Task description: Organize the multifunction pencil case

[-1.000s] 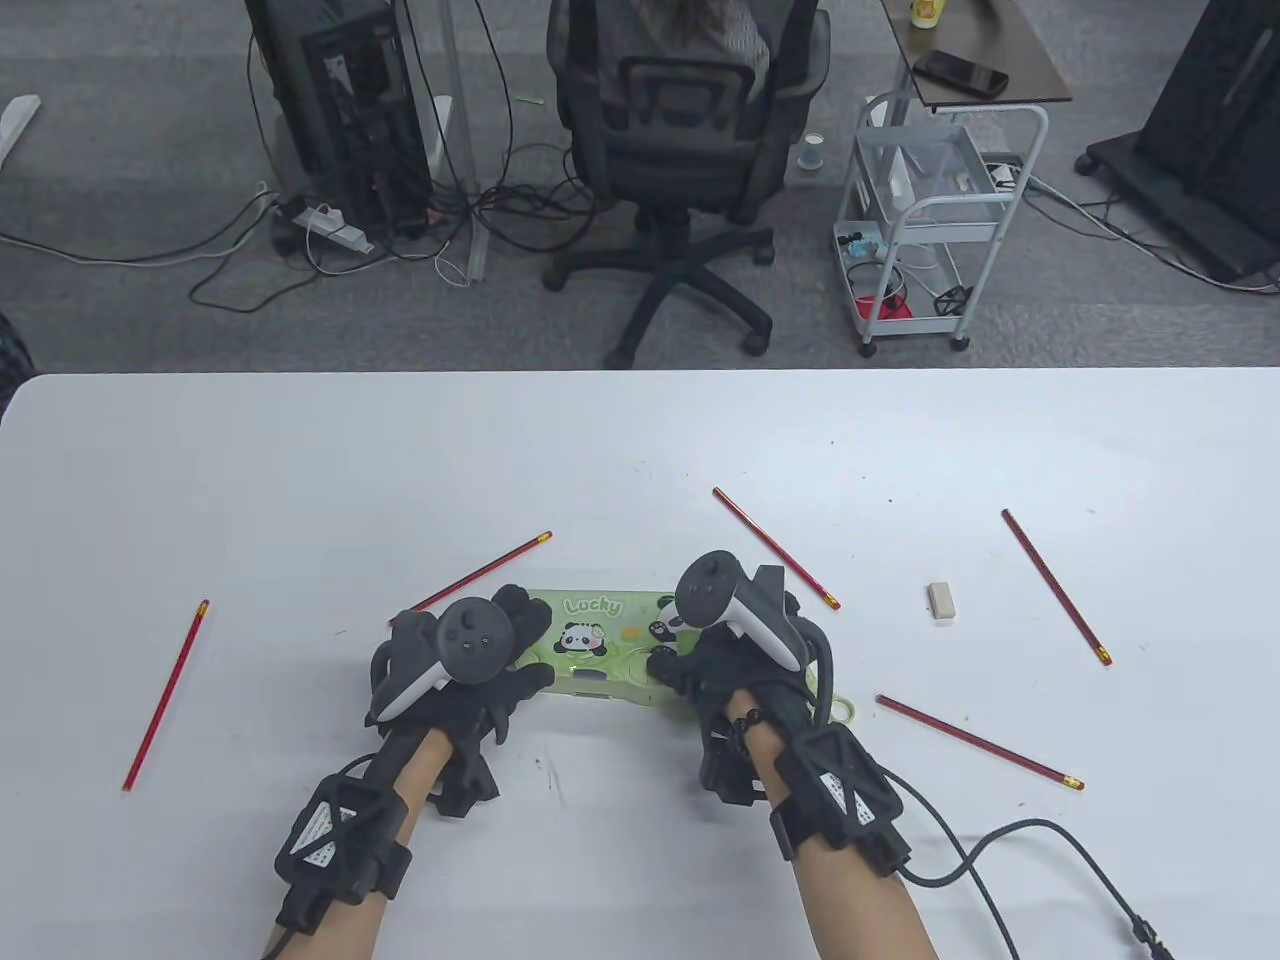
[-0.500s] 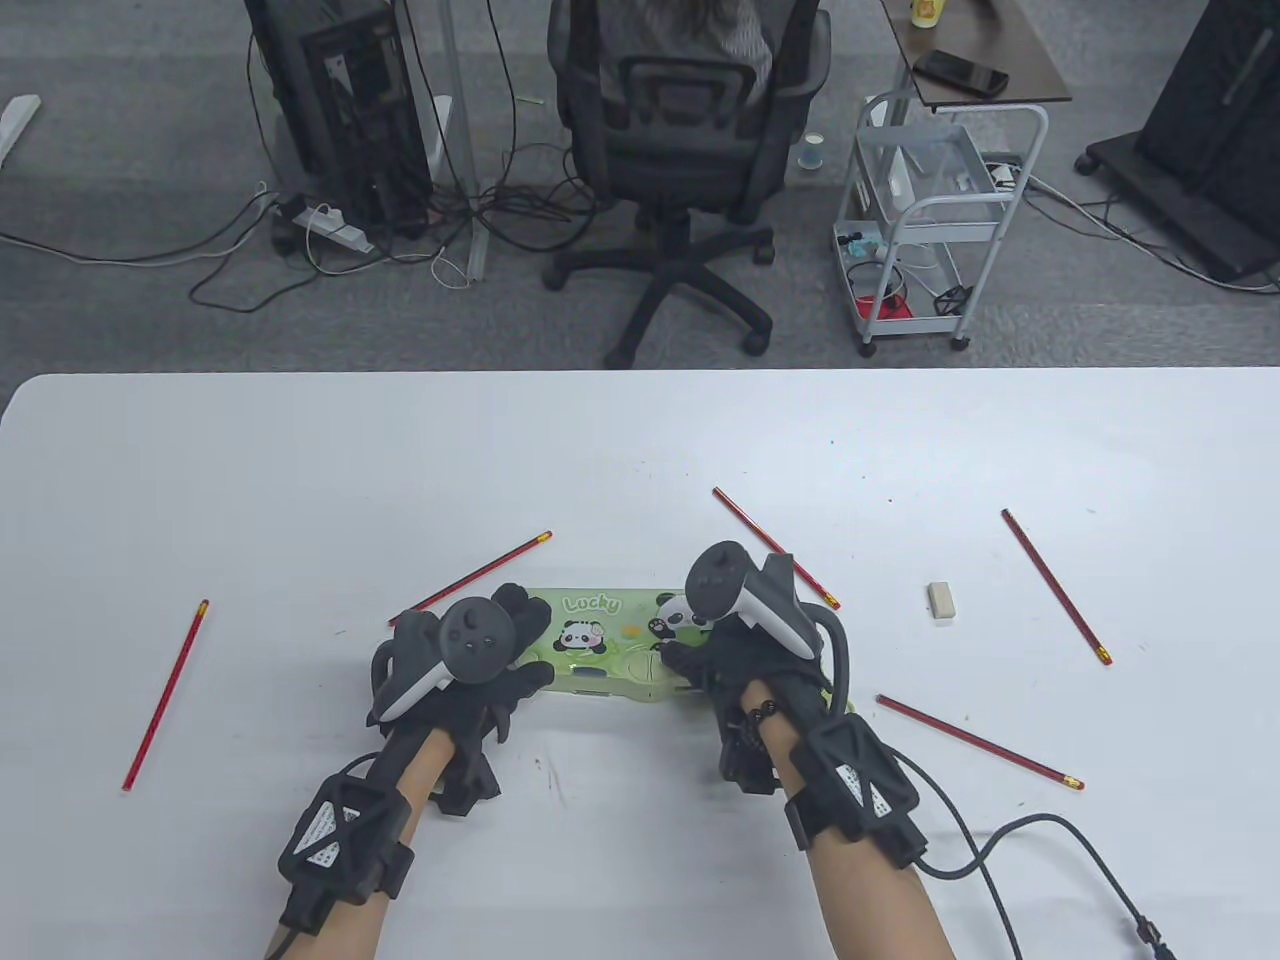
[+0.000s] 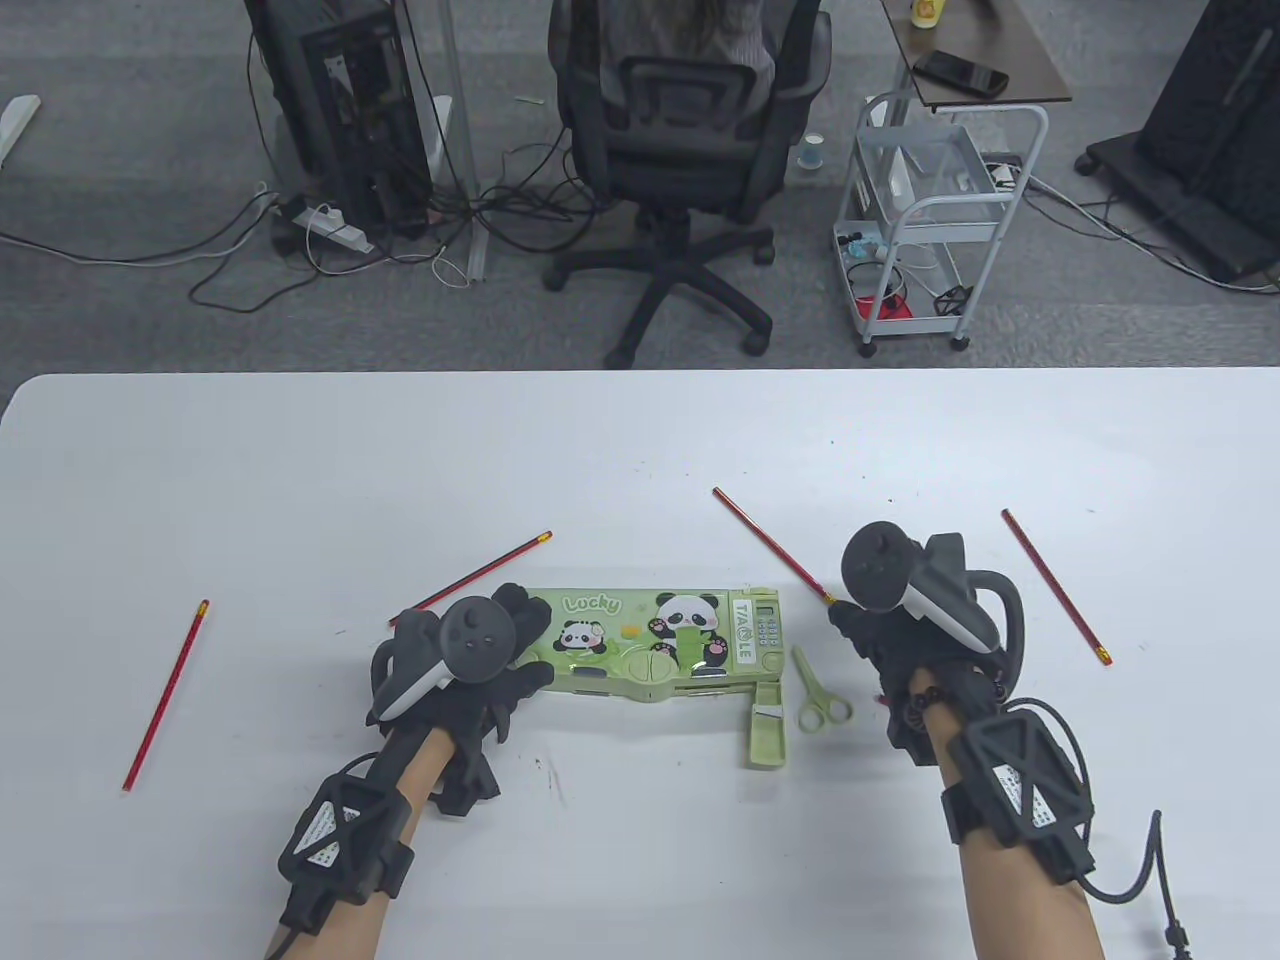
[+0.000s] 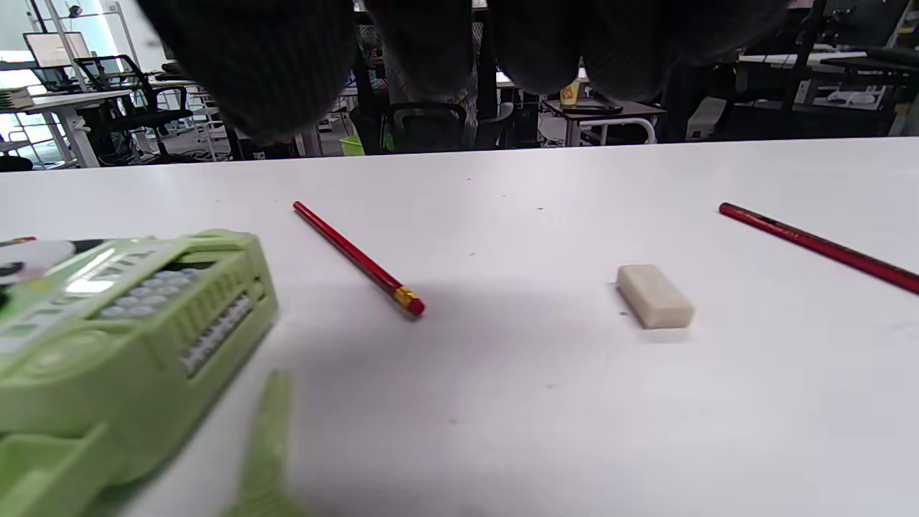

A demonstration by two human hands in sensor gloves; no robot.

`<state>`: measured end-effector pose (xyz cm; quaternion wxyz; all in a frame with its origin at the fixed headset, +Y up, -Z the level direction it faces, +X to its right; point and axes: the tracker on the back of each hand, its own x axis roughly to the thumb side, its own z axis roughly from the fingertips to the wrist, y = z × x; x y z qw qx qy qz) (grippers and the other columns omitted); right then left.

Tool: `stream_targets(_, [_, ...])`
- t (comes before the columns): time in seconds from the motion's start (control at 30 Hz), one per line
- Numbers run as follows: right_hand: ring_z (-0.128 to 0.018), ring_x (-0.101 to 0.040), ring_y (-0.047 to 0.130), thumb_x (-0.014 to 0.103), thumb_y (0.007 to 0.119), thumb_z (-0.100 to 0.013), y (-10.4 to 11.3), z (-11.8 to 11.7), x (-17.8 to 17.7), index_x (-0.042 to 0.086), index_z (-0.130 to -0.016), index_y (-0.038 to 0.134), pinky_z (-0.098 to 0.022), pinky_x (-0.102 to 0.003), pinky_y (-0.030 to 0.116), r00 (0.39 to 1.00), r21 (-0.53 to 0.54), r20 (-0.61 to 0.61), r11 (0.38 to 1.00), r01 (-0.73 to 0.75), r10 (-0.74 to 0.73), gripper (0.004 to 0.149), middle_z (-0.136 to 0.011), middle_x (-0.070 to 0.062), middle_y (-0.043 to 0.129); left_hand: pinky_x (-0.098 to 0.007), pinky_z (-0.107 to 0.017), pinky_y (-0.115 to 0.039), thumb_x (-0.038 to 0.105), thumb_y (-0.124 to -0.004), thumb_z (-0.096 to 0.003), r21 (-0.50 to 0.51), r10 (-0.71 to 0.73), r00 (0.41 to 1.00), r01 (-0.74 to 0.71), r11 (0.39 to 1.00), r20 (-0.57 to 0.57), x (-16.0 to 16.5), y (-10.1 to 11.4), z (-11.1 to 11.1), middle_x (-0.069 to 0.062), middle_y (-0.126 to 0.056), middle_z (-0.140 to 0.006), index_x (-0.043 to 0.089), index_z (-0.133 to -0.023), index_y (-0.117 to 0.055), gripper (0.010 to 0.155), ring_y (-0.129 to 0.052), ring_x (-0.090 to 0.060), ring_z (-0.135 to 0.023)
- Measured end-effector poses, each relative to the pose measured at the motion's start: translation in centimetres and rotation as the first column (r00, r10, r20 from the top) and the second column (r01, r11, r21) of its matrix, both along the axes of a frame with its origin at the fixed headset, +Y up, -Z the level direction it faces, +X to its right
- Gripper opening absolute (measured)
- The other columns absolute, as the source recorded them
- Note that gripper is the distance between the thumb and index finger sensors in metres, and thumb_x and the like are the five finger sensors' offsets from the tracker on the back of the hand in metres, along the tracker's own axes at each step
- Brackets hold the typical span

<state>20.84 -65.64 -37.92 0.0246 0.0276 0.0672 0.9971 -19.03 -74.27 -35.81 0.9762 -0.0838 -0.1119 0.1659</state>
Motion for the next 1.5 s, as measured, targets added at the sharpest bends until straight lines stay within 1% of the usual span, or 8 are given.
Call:
stream_targets(0.17, [-0.093,-0.056,0.067,0.039,0.079,-0.05,-1.5,-0.9,2.6,0.008,-0.107,0.057,-0.069,-0.065,0.063,0.993,0.032,-0.009,0.992,-0.12,0.12,0.069,-0.107,-0.029,0.057,-0.069,-0.068,-0.061,0.045,-0.081,-0.0419,-0.002,0.005,1.0,-0.005,1.0,0.0,0.0,0.0,0.0,-0.007,-0.054,-0.119,0.03,-0.104,-0.06,0.068,-0.069,-0.04,-0.106])
stream_targets(0.33, [-0.092,-0.051,0.071,0.036,0.081,-0.049,-4.0,-2.6,4.8,0.009,-0.106,0.056,-0.07,-0.06,0.066,0.973,-0.017,0.005,0.973,-0.23,0.23,0.069,-0.106,-0.025,0.059,-0.069,-0.069,-0.061,0.045,-0.081,-0.042,-0.005,0.008,1.0,-0.008,1.0,0.0,0.0,0.0,0.0,-0.007,-0.054,-0.119,0.03,-0.104,-0.059,0.068,-0.069,-0.04,-0.106])
stream_targets(0.67, [-0.091,-0.049,0.073,0.032,0.081,-0.049,-7.1,-5.5,6.5,0.012,-0.108,0.049,-0.07,-0.059,0.066,0.969,-0.136,0.039,0.962,-0.237,0.244,0.071,-0.104,-0.025,0.061,-0.069,-0.068,-0.061,0.045,-0.081,-0.0419,-0.007,0.013,1.0,-0.013,1.0,0.004,-0.1,0.0,0.0,-0.007,-0.054,-0.119,0.03,-0.104,-0.059,0.068,-0.069,-0.04,-0.106])
stream_targets(0.8, [-0.087,-0.048,0.077,0.031,0.08,-0.049,-7.9,-6.0,6.4,0.014,-0.105,0.057,-0.068,-0.059,0.069,0.963,-0.14,0.05,0.956,-0.257,0.266,0.062,-0.101,-0.023,0.066,-0.069,-0.069,-0.061,0.045,-0.081,-0.0419,-0.008,0.005,1.0,-0.005,1.0,0.007,-0.1,0.0,0.0,-0.006,-0.054,-0.119,0.03,-0.104,-0.059,0.067,-0.069,-0.039,-0.106])
stream_targets(0.9, [-0.085,-0.046,0.08,0.031,0.08,-0.049,-7.8,-6.1,6.3,0.014,-0.103,0.061,-0.067,-0.057,0.071,0.958,-0.14,0.049,0.951,-0.274,0.283,0.06,-0.099,-0.021,0.069,-0.069,-0.069,-0.061,0.045,-0.081,-0.0418,-0.008,0.004,1.0,-0.004,1.0,0.007,-0.1,0.0,0.0,-0.006,-0.054,-0.119,0.031,-0.104,-0.059,0.067,-0.069,-0.039,-0.106])
stream_targets(1.17, [-0.085,-0.045,0.08,0.031,0.076,-0.05,-7.9,-5.7,5.9,0.011,-0.104,0.06,-0.068,-0.057,0.071,0.954,-0.12,0.045,0.949,-0.291,0.298,0.061,-0.099,-0.021,0.069,-0.069,-0.069,-0.061,0.045,-0.081,-0.0422,-0.011,0.0,1.0,0.0,1.0,0.01,-0.1,0.0,0.0,-0.007,-0.053,-0.119,0.03,-0.105,-0.059,0.068,-0.069,-0.04,-0.106])
stream_targets(1.37, [-0.087,-0.049,0.077,0.032,0.075,-0.051,-5.8,-3.9,4.6,0.004,-0.106,0.056,-0.068,-0.06,0.069,0.974,-0.077,0.078,0.975,-0.208,0.214,0.065,-0.101,-0.025,0.066,-0.069,-0.069,-0.06,0.044,-0.08,-0.0424,-0.013,-0.018,1.0,0.018,1.0,0.017,0.0,0.1,0.0,-0.007,-0.052,-0.119,0.03,-0.105,-0.057,0.068,-0.068,-0.041,-0.106])
stream_targets(1.5, [-0.087,-0.05,0.078,0.033,0.075,-0.052,-3.7,-1.2,2.4,0.002,-0.106,0.056,-0.067,-0.061,0.07,0.985,-0.022,0.044,0.986,-0.164,0.165,0.066,-0.1,-0.026,0.067,-0.07,-0.069,-0.06,0.044,-0.08,-0.0426,-0.013,-0.023,1.0,0.024,1.0,0.021,0.0,0.1,0.0,-0.007,-0.052,-0.119,0.03,-0.105,-0.057,0.068,-0.068,-0.042,-0.106])
